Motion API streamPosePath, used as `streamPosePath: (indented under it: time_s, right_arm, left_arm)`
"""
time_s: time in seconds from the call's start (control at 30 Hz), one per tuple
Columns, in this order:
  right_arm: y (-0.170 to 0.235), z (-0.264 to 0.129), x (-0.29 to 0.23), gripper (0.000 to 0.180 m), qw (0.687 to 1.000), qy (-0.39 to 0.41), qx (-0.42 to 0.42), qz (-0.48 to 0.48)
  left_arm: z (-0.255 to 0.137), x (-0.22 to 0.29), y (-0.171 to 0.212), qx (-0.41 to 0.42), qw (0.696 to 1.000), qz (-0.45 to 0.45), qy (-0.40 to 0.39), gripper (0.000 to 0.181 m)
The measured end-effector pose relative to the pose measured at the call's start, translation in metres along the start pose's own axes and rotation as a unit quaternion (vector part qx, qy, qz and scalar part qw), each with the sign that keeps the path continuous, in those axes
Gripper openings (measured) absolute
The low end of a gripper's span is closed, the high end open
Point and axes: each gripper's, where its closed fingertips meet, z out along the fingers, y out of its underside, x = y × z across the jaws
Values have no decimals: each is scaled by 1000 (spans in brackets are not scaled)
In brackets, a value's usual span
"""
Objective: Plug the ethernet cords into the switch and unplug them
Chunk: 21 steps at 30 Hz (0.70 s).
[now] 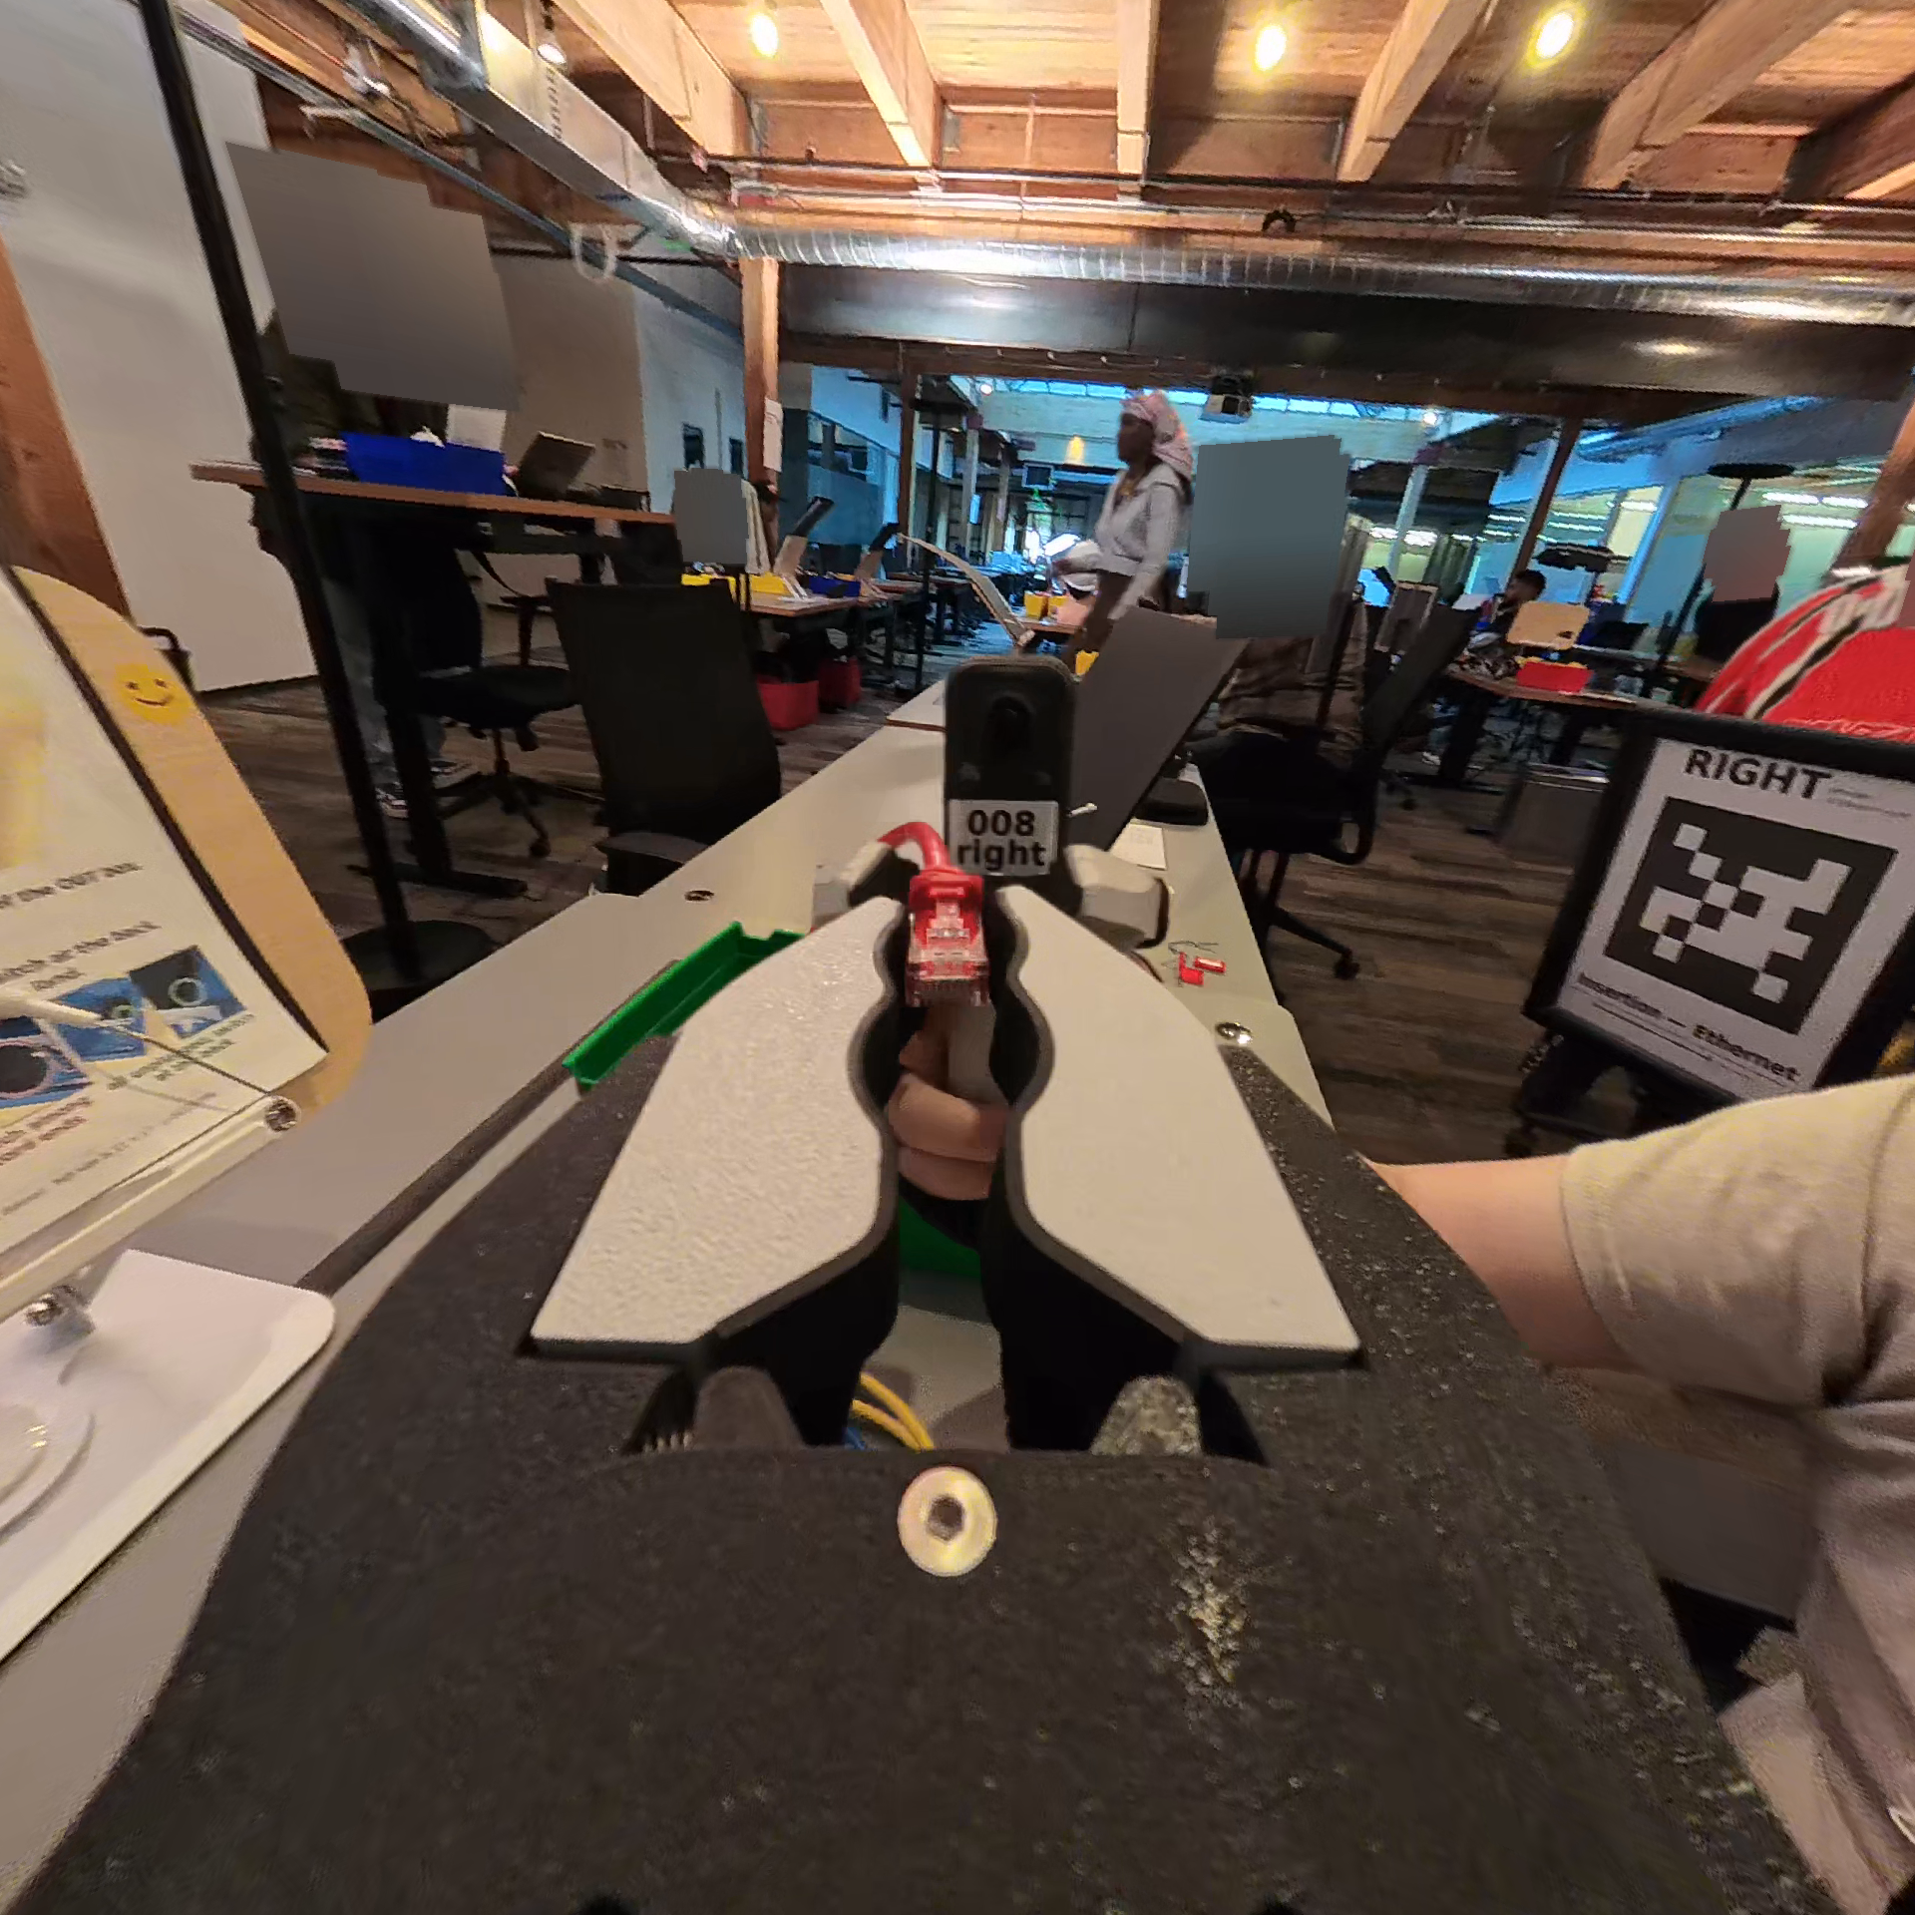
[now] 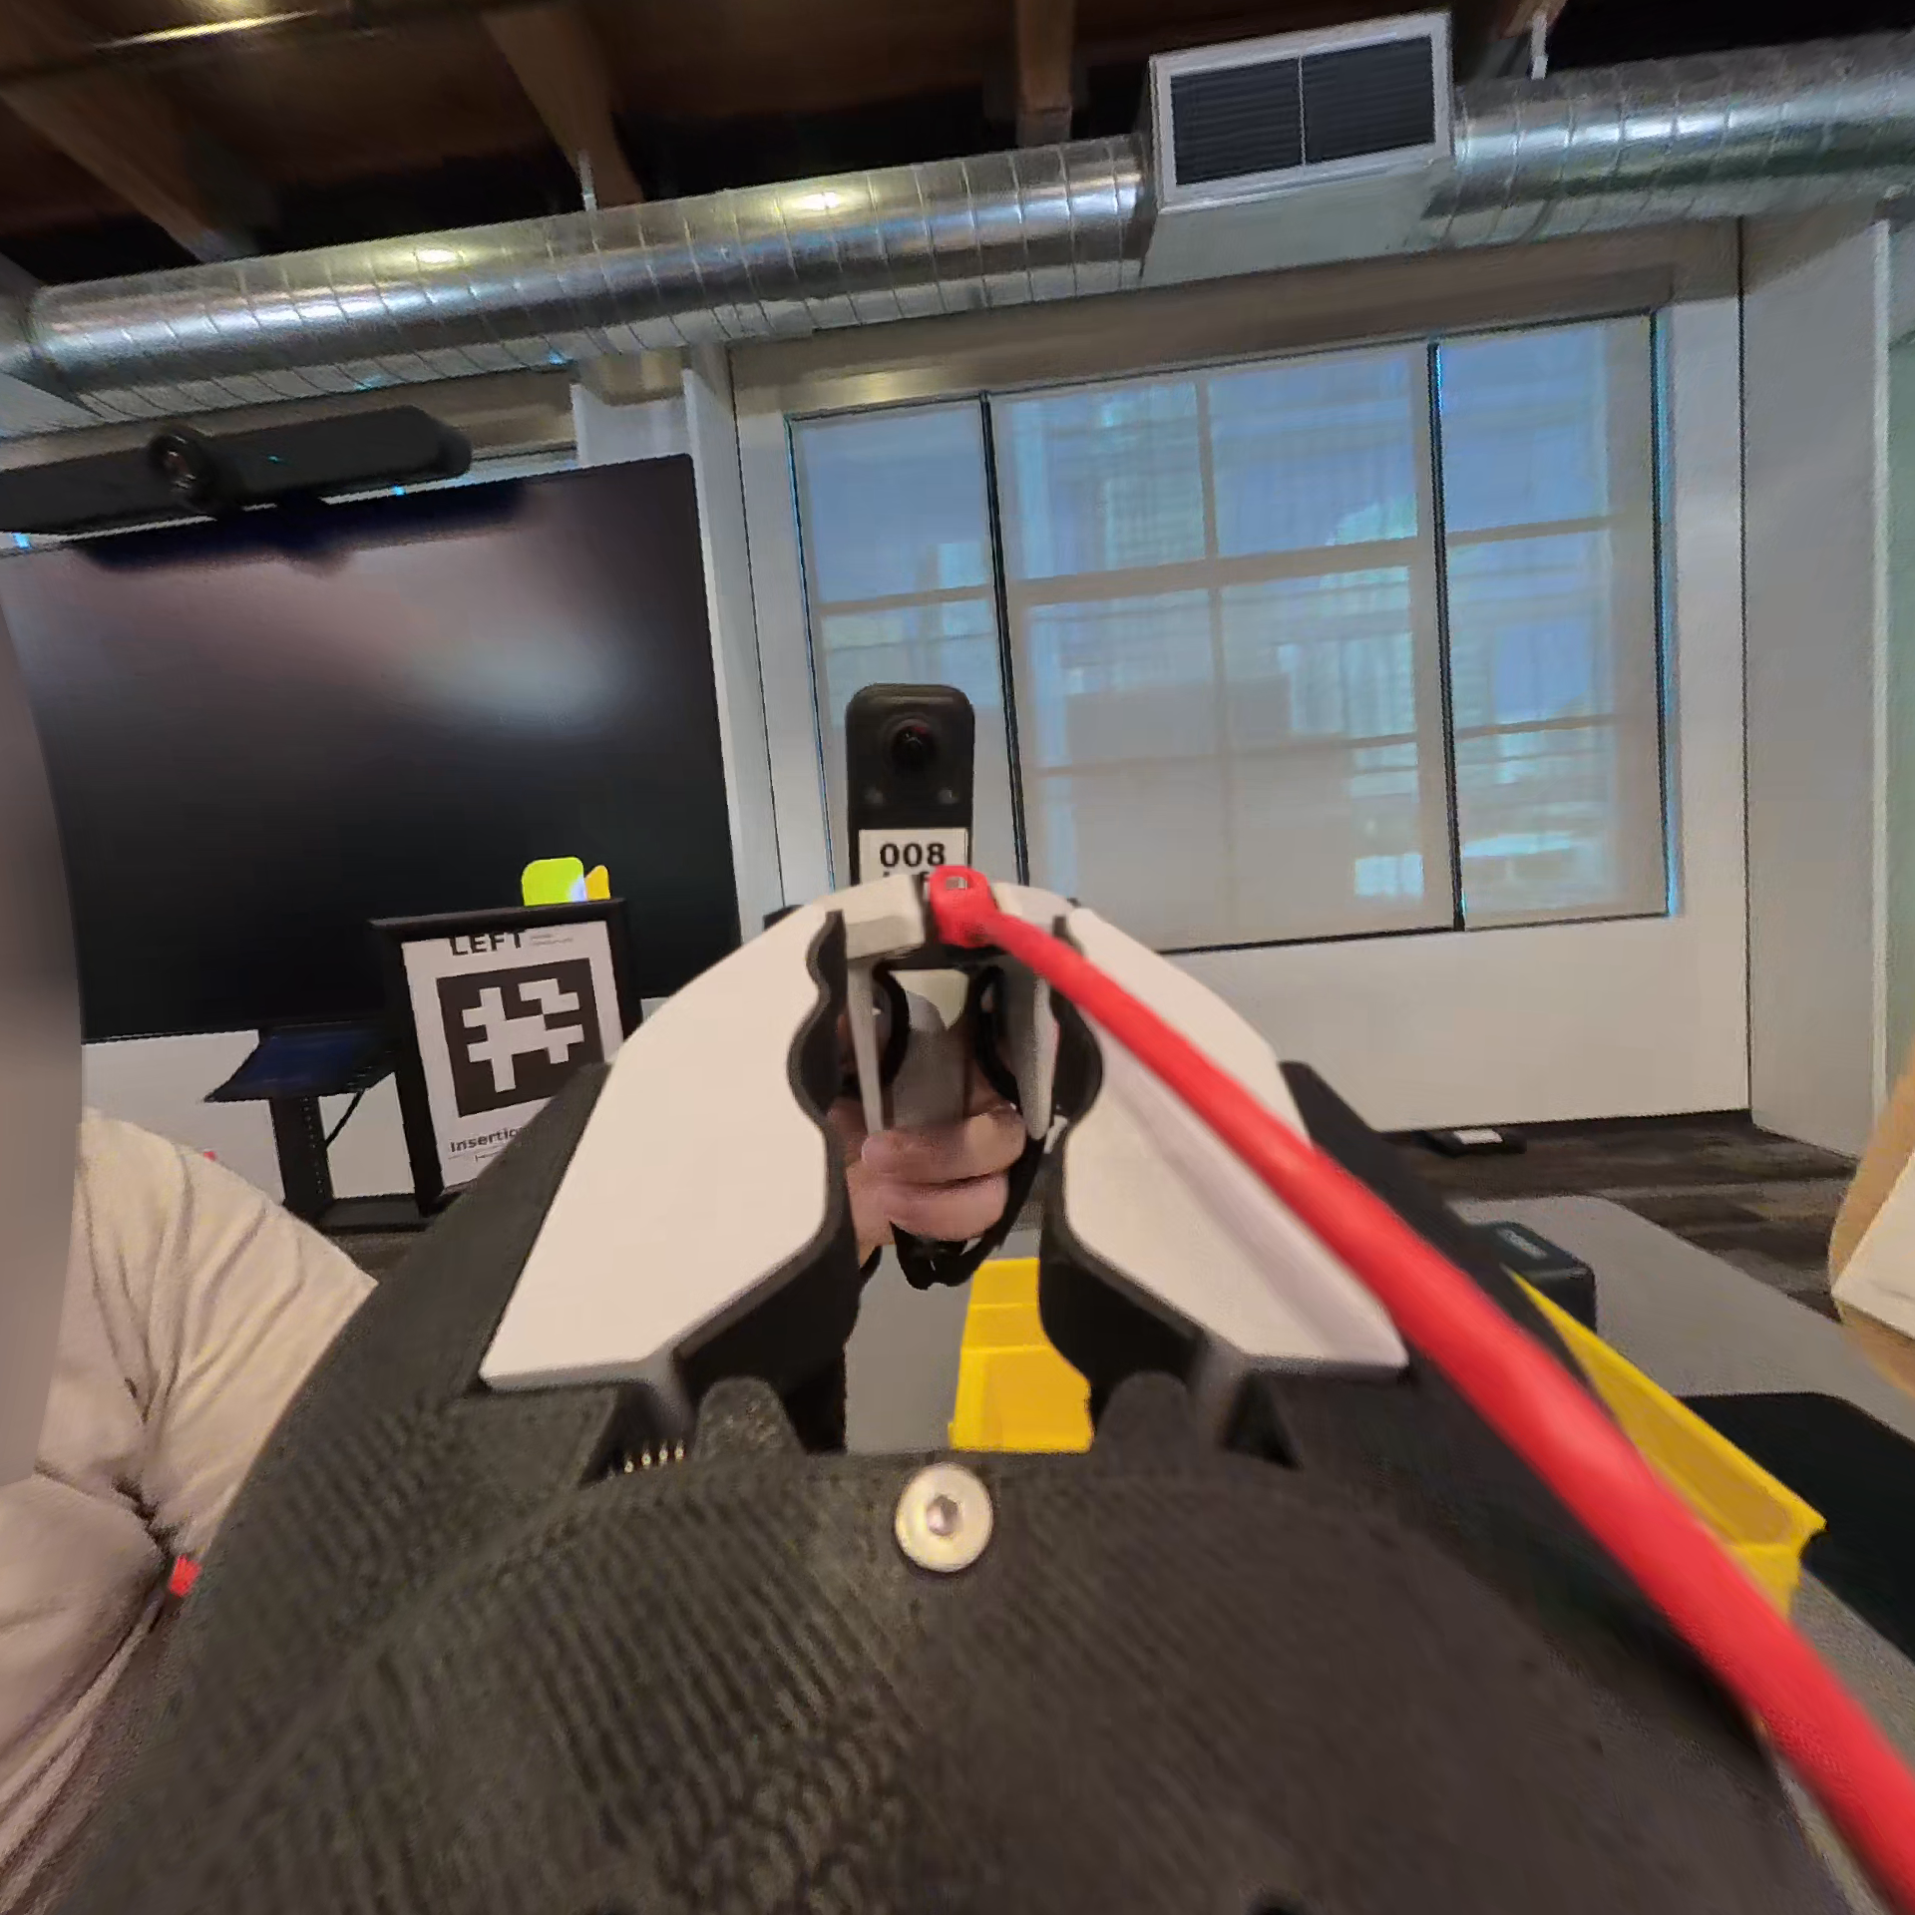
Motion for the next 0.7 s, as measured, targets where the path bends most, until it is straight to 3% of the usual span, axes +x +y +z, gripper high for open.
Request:
streamPosePath:
  time_s: [0.1, 0.13, 0.27, 0.3, 0.43, 0.6, 0.7]
  right_arm:
    - [-1, -2, 0, 23, 1000, 1, 2, -11]
    - [-1, -3, -1, 9, 1000, -4, 0, -9]
    - [1, -4, 3, 9, 999, 15, -30, -12]
    - [-3, -5, 6, 9, 999, 33, -25, -9]
    - [-7, -10, 21, 9, 995, 80, -30, 60]
    - [9, -9, 26, 9, 987, 101, -85, 90]
    - [16, -7, 24, 9, 983, 109, -109, 96]
  left_arm:
    - [3, 3, 4, -14, 1000, 2, 2, 12]
    - [3, 5, 6, -22, 1000, 7, 10, 12]
    - [-3, -1, 13, -56, 995, 84, -23, 15]
    - [-6, -6, 14, -66, 988, 131, -55, 28]
    - [-16, -19, 9, -92, 930, 310, -173, 48]
    - [-9, -30, 15, -127, 856, 436, -248, 39]
    - [-7, -41, 29, -162, 832, 463, -259, 26]
